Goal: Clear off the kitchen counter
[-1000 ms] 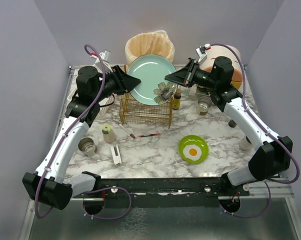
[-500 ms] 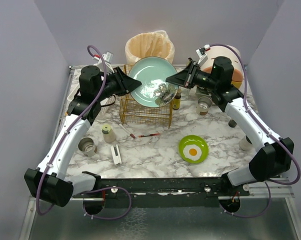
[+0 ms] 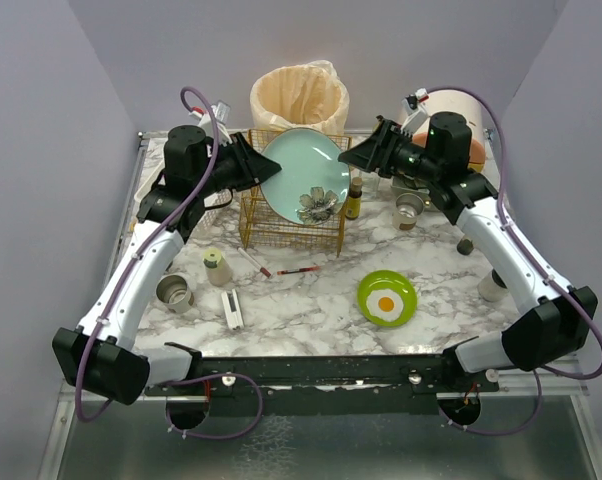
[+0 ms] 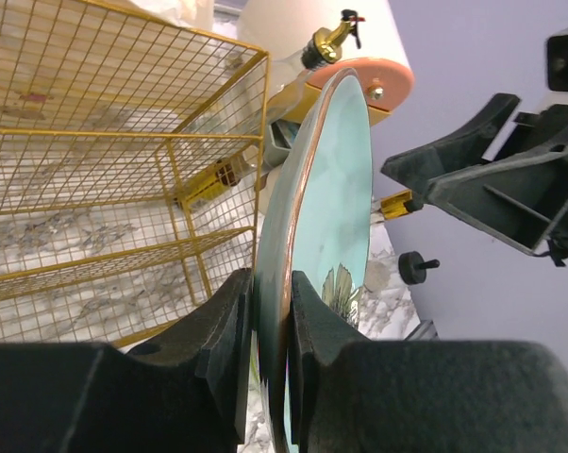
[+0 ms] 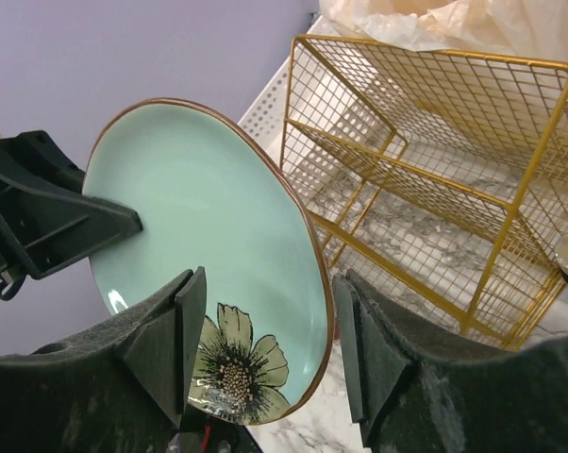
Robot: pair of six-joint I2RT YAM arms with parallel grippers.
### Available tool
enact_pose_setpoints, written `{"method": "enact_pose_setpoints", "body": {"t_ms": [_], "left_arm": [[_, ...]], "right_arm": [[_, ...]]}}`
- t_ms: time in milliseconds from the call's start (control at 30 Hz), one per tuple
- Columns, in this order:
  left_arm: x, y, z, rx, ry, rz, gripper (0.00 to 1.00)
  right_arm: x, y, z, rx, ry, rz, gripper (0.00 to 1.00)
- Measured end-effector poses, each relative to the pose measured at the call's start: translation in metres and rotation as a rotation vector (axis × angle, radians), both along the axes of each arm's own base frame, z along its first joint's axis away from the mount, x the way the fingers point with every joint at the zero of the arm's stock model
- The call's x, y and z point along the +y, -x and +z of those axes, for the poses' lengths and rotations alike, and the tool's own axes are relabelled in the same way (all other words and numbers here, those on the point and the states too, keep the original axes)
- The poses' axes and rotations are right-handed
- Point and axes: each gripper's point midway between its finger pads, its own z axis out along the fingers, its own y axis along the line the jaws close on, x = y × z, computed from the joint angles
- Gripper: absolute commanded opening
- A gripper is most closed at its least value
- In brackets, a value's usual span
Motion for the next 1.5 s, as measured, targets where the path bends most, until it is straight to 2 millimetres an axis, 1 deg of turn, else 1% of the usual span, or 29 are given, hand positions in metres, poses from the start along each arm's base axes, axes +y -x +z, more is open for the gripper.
{"method": "enact_pose_setpoints", "body": {"t_ms": [167, 267, 467, 567, 633, 767, 900, 933, 1067, 1133, 1267, 1367, 1500], "left_arm": [[0.004, -0.009, -0.018, 0.062, -0.028, 0.019, 0.00], [0.010, -0.015, -0.024, 0.085, -0.035, 0.041, 0.00], [0.027, -0.027, -0.025, 0.102, -0.026, 0.094, 0.00], [0.034, -0.035, -0.022, 0.104, -0.020, 0.115, 0.00], [0.043, -0.041, -0.017, 0.099, -0.016, 0.135, 0.00], [0.069, -0.054, -0.003, 0.089, 0.003, 0.197, 0.00], [0.108, -0.067, 0.014, 0.064, 0.047, 0.287, 0.00], [0.122, -0.071, 0.018, 0.057, 0.064, 0.316, 0.00], [0.163, -0.087, 0.026, 0.039, 0.107, 0.409, 0.00], [0.184, -0.097, 0.026, 0.035, 0.122, 0.458, 0.00], [0.212, -0.111, 0.016, 0.052, 0.134, 0.518, 0.00], [0.227, -0.124, 0.008, 0.061, 0.133, 0.549, 0.00], [0.240, -0.143, -0.004, 0.075, 0.123, 0.580, 0.00]], "right_arm": [[-0.010, -0.003, 0.001, -0.034, 0.044, -0.051, 0.64], [-0.016, -0.003, 0.002, -0.050, 0.072, -0.081, 0.65], [-0.026, -0.001, 0.009, -0.085, 0.101, -0.123, 0.65], [-0.030, 0.001, 0.013, -0.101, 0.107, -0.137, 0.65], [-0.032, 0.003, 0.015, -0.108, 0.112, -0.144, 0.65], [-0.038, 0.008, 0.020, -0.119, 0.121, -0.159, 0.65], [-0.041, 0.014, 0.020, -0.122, 0.128, -0.162, 0.65], [-0.041, 0.015, 0.020, -0.123, 0.129, -0.162, 0.65], [-0.043, 0.018, 0.020, -0.125, 0.132, -0.162, 0.65], [-0.043, 0.020, 0.019, -0.124, 0.136, -0.161, 0.65], [-0.045, 0.023, 0.019, -0.120, 0.142, -0.161, 0.65], [-0.046, 0.026, 0.017, -0.115, 0.145, -0.162, 0.65], [-0.048, 0.029, 0.014, -0.102, 0.152, -0.165, 0.65]]}}
